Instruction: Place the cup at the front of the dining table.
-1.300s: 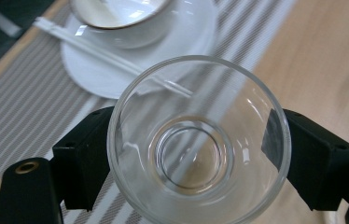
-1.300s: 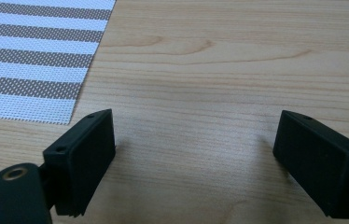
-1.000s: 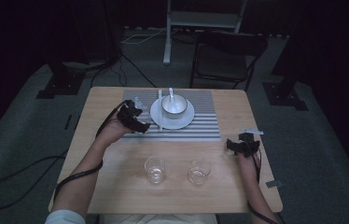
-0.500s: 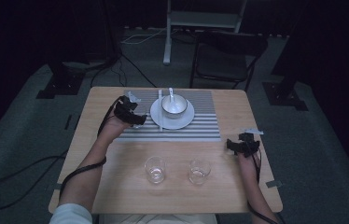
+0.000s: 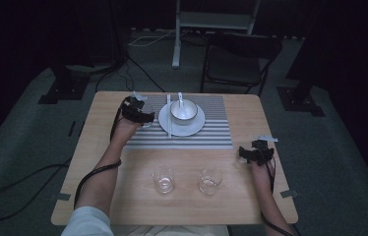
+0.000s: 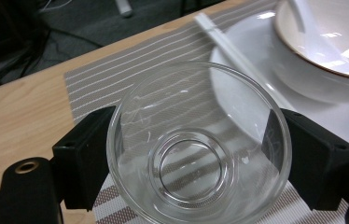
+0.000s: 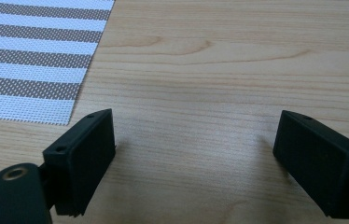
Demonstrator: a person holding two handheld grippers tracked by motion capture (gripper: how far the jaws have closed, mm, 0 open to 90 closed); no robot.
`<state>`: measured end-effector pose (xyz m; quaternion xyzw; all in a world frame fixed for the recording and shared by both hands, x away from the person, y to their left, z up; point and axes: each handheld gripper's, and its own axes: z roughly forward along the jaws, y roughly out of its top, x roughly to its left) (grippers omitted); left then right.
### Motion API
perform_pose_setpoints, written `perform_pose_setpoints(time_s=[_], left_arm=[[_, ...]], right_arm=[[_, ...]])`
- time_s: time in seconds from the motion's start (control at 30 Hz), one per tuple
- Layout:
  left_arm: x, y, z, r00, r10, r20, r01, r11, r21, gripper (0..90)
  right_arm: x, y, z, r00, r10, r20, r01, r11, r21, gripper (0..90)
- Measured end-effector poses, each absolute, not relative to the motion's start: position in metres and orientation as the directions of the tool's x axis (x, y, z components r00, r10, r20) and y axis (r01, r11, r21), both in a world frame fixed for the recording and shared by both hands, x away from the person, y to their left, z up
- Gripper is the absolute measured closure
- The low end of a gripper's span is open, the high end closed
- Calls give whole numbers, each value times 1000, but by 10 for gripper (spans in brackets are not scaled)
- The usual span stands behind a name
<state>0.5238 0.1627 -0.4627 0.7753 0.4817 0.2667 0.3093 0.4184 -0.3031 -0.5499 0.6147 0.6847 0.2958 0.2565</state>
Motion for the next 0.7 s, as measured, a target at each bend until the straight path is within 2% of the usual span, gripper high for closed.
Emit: perform_pose_setpoints(time_s=[0.1,0.27,0.4,0.7], left_arm=[[532,160,-470,383,921,70,599,-305,740,184],[540,155,-482,340,934,107,609,-306,732,184],[544,159,-486,321,946,36,620,-238,748,184],[546,155,-485,302,952,43,638,-235,733,182]], right_arm=[[418,-303,-550,-113,994,12,690,69,720,120],[418,-303,-550,-113,994,12,690,69,721,121],[418,-303,-550,-112,994,12,690,70,721,121],[418,-303,-550,-113,994,12,690,69,720,121]])
